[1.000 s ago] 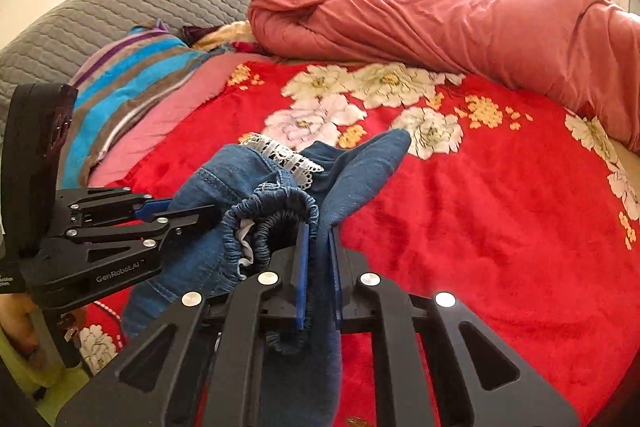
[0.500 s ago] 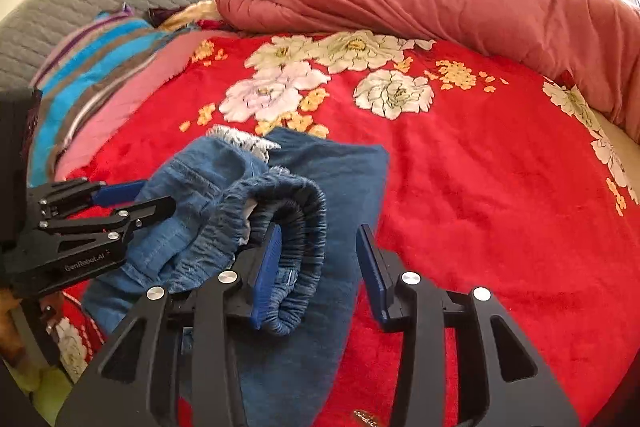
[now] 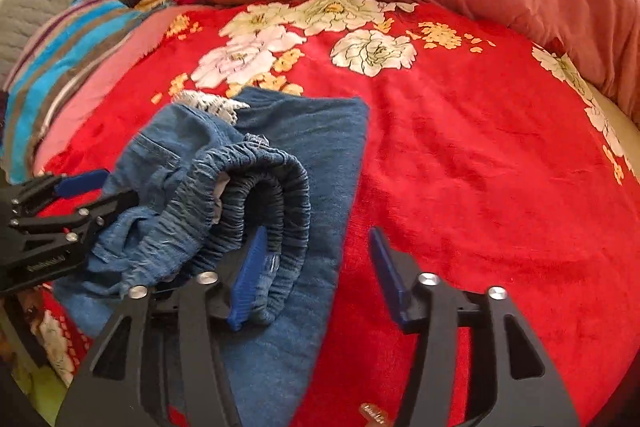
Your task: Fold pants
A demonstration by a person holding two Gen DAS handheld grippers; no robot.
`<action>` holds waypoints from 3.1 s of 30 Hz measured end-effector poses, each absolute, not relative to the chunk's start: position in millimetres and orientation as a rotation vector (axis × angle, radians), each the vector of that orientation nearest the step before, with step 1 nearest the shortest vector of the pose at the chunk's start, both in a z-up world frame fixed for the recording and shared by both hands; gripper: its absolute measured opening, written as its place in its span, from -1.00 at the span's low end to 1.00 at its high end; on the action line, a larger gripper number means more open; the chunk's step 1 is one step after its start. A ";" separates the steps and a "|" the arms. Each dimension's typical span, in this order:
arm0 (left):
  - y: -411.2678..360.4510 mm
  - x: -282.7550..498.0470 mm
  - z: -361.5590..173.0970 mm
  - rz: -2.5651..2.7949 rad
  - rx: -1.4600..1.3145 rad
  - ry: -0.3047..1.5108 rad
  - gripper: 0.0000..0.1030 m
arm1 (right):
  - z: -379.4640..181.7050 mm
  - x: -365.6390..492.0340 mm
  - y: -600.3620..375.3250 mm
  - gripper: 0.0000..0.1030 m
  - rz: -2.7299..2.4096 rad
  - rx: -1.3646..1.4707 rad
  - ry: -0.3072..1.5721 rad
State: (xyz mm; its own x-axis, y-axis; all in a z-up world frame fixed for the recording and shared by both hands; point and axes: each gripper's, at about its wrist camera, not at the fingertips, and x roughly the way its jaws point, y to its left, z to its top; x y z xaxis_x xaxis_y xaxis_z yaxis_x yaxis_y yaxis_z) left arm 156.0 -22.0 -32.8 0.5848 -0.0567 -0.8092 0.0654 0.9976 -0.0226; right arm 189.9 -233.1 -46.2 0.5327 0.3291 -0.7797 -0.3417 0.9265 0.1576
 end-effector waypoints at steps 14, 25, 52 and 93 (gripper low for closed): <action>-22.3 108.4 3.3 -0.097 -0.007 0.841 0.81 | 9.0 128.2 -265.6 0.88 0.368 0.042 0.743; -13.8 54.5 20.6 -0.082 -0.041 0.792 0.81 | 37.3 74.8 -270.5 0.91 0.384 0.014 0.642; 3.8 -9.3 -6.8 -0.073 -0.058 0.857 0.82 | -5.8 10.0 -245.2 0.91 0.283 -0.073 0.751; 1.4 -11.3 -4.8 -0.049 -0.034 0.848 0.82 | -6.6 10.1 -244.2 0.91 0.277 -0.073 0.744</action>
